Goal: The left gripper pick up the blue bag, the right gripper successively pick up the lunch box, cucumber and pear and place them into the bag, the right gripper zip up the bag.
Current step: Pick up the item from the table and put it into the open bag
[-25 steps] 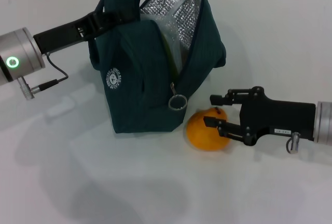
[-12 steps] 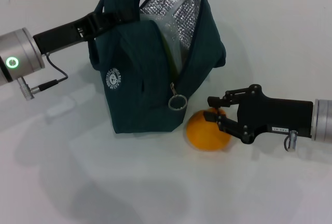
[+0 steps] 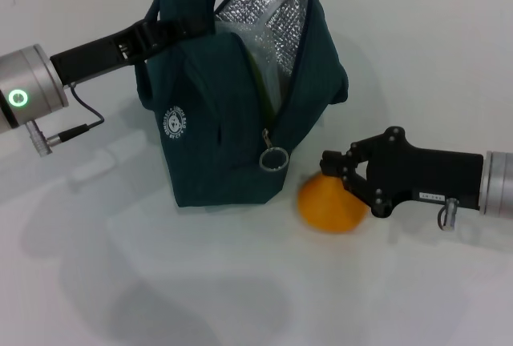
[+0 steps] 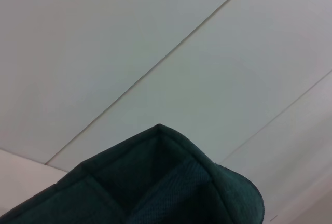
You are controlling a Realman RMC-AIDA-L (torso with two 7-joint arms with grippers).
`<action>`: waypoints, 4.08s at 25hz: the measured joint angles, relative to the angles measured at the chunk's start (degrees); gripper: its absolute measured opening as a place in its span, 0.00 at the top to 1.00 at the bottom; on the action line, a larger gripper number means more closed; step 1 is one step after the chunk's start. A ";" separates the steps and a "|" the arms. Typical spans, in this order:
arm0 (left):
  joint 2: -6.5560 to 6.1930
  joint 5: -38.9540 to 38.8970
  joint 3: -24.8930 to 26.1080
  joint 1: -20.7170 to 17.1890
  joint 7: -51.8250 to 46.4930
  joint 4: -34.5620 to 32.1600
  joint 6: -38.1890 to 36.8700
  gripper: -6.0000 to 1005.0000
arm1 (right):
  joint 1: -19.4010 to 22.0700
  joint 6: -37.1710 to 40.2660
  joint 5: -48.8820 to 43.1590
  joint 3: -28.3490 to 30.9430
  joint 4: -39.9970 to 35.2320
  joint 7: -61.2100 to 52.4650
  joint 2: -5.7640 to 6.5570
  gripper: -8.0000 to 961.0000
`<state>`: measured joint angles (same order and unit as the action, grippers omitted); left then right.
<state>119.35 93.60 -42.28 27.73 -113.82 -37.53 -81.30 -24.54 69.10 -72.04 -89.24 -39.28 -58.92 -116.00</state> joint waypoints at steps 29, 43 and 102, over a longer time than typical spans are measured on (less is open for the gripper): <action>0.18 -0.17 -0.01 0.03 0.02 0.81 -0.18 0.93 | -12.04 4.25 10.56 12.86 -3.33 3.70 0.05 0.96; 0.18 -0.18 0.01 0.34 0.96 1.41 -0.01 0.93 | -22.50 -3.87 11.97 10.50 5.09 11.51 -0.19 0.96; 0.18 -0.36 0.00 0.29 2.46 3.61 -0.01 0.93 | -26.34 -13.21 25.68 -7.14 8.25 20.96 -0.19 0.94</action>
<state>119.53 93.24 -42.28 28.01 -111.36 -33.92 -81.30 -50.88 55.88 -46.37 -96.38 -31.03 -37.96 -116.19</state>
